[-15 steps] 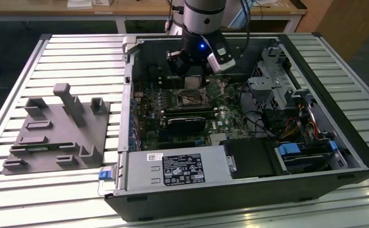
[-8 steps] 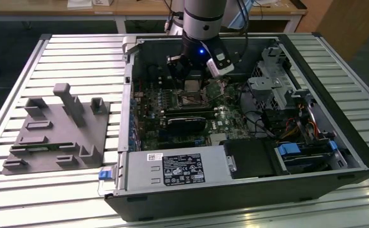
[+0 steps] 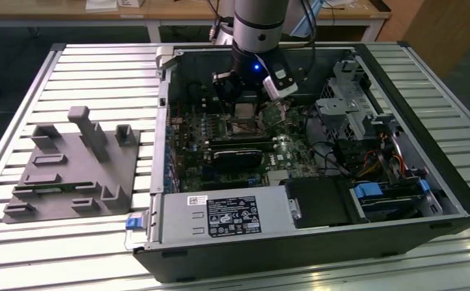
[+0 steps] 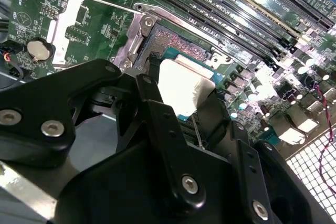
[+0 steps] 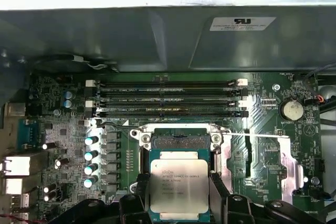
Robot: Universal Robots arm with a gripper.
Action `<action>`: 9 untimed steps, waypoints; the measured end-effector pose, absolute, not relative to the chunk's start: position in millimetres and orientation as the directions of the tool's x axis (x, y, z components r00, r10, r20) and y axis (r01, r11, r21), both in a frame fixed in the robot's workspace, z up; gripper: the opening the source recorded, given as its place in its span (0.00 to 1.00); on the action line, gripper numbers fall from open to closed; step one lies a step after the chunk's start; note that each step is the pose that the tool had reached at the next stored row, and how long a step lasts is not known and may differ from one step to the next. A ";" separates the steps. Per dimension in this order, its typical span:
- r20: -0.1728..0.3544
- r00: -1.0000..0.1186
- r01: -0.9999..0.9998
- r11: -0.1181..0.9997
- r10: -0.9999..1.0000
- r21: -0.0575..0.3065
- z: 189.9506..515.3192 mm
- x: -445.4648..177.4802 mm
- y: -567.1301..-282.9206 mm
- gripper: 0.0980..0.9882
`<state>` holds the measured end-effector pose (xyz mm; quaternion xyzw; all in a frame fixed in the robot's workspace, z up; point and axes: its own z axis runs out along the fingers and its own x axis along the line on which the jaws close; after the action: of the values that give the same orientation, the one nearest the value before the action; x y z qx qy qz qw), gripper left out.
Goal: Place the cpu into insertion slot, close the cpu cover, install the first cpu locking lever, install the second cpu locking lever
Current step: 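Place the cpu into insertion slot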
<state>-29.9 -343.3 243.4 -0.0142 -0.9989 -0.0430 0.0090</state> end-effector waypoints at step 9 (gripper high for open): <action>0.019 -0.987 0.159 0.984 0.158 0.086 242.6 -29.9 -343.2 0.49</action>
<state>-29.9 -343.2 242.6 -0.0794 -0.9959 -0.0435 0.0062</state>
